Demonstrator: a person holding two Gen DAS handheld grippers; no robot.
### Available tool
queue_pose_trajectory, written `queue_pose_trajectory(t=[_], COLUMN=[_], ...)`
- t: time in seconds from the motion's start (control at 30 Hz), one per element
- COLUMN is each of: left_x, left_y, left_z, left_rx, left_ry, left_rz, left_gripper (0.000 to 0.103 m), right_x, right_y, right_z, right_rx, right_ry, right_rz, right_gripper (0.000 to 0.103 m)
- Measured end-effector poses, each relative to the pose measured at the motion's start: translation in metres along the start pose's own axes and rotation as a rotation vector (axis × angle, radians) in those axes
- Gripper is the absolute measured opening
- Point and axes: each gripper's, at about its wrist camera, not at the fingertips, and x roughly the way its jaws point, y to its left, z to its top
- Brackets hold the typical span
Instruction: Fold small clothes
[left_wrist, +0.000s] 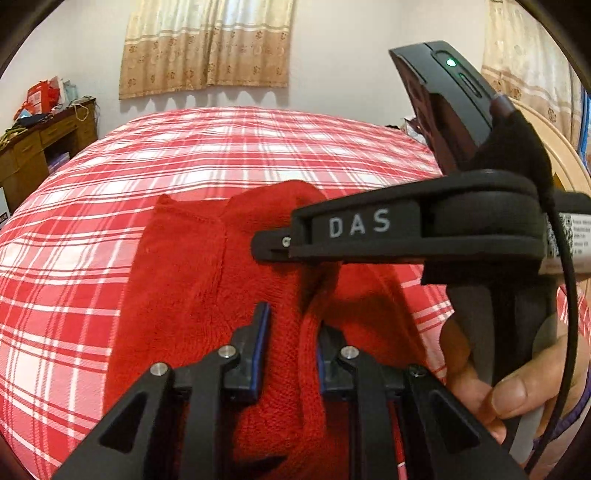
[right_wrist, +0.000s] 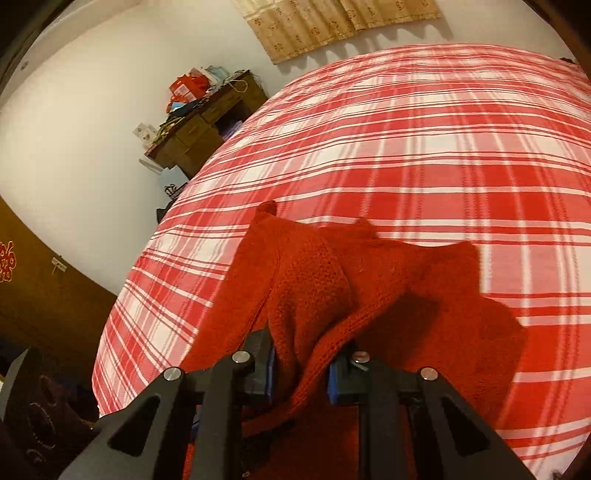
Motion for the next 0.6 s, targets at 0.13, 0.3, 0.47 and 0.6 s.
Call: queue_pose_trajectory(t=[0.13, 0.3, 0.47, 0.6], left_x=[0.003, 0.011, 0.022, 0.034], left_y=[-0.008, -0.015, -0.023, -0.03], left_z=[0.006, 0.011, 0.013, 0.011], left_rx=[0.006, 0.006, 0.016, 0.026], left_ry=[0.012, 0.023, 0.043, 0.072], left_rz=[-0.022, -0.039, -0.044, -0.042], left_gripper=[0.022, 0.022, 0.022, 0.022], right_x=[-0.012, -0.023, -0.026, -0.022], right_y=[-0.012, -0.027, -0.048, -0.066], right_z=[0.0, 0.004, 0.003, -0.004], right_rx=[-0.005, -0.017, -0.009, 0.016], right_ry=[-0.011, -0.012, -0.008, 0.001], right_rz=[-0.026, -0.058, -0.076, -0.091], right_gripper=[0.021, 0.021, 0.021, 0.021])
